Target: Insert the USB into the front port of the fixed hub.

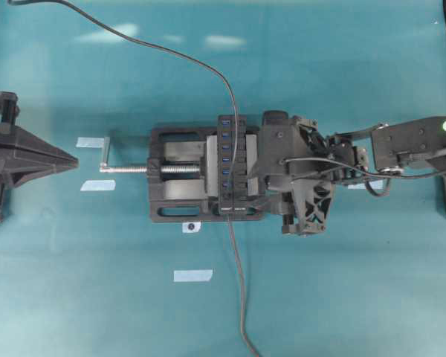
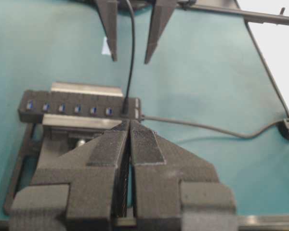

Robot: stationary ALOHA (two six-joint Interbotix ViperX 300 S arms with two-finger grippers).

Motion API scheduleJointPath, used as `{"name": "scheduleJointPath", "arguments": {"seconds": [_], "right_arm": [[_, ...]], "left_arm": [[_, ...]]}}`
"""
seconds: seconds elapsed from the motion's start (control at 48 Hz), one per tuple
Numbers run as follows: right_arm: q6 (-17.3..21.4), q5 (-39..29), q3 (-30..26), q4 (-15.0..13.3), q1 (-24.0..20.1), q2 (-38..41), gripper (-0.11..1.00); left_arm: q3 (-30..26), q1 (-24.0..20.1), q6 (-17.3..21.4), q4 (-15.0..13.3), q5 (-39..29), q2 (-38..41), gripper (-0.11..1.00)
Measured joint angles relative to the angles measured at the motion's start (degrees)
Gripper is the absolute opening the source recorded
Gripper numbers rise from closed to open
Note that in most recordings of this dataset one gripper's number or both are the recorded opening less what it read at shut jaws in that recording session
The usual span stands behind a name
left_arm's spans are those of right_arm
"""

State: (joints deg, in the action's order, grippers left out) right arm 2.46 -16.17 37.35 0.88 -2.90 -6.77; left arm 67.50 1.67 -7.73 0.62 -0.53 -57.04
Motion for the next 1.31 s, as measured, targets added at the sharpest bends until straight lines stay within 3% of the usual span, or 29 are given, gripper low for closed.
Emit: {"name": "scheduleJointPath", "arguments": {"seconds": [0.896, 1.313], "right_arm": [[0.0, 7.6, 5.1, 0.1, -0.1, -3.1, 0.63], [0.0, 7.8, 5.3, 0.1, -0.1, -3.2, 0.63]], "left_arm": [[0.3, 0.0, 0.0, -0.1, 0.0, -0.1, 0.00], [0.3, 0.0, 0.0, -0.1, 0.0, 0.0, 0.00]]}}
